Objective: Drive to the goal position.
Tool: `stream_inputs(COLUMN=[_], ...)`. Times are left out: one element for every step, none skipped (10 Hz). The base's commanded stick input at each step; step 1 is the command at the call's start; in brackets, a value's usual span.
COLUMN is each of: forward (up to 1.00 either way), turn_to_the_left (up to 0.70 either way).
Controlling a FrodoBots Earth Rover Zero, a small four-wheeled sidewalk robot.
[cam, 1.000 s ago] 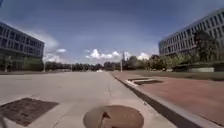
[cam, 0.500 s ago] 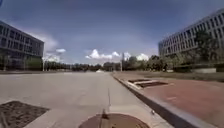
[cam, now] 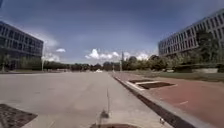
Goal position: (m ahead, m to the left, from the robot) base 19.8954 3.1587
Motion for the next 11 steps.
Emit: stream_inputs(forward=[0.7,0.7,0.7,0.7,0.7,0.7,0.7,0.7,0.7,0.7,0.7], turn_to_the_left=[0.0,0.0,0.0,0.0,0.21,0.35,0.27,0.0,0.0,0.0,0.0])
